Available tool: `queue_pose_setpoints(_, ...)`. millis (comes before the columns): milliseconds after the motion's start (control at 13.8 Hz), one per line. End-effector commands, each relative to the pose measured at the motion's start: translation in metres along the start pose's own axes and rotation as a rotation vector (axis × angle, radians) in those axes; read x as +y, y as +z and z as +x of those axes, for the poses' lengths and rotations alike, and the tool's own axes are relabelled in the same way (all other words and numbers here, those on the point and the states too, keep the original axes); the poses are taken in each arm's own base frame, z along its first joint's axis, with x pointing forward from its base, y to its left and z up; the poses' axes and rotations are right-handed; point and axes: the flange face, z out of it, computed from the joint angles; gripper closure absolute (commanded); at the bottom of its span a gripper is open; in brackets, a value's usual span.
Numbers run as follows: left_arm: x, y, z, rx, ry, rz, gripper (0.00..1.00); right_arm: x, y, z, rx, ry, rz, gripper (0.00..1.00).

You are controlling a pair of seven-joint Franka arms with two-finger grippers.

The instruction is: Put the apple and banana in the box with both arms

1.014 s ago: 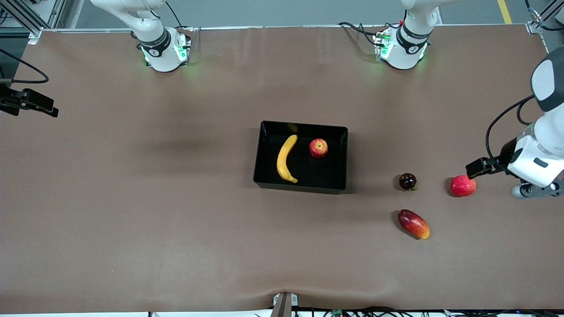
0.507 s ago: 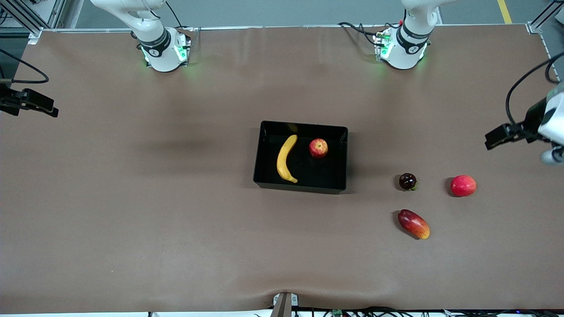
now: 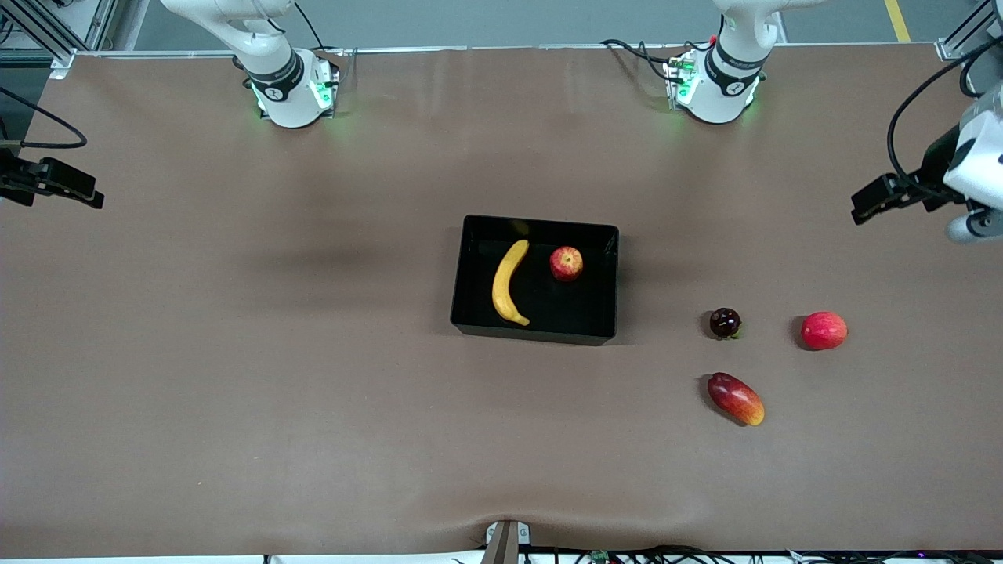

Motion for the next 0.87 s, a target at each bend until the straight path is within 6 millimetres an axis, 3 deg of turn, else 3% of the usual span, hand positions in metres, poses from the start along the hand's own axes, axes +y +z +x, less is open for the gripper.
queue_pose_setpoints(0,0.004,-0.012,-0.037,0.012,0.024,-0.010,0.00,0.003,-0.003,0.002,0.000,0.011,-0.008,0.00)
queue_pose_setpoints(72,0.012,-0.015,-0.043,0.003,0.041,-0.008,0.00,0.003,-0.003,0.002,0.000,0.011,-0.008,0.00)
queue_pose_setpoints(797,0.005,-0.044,-0.050,-0.030,0.098,-0.040,0.00,0.003,-0.003,0.002,0.000,0.012,-0.008,0.00)
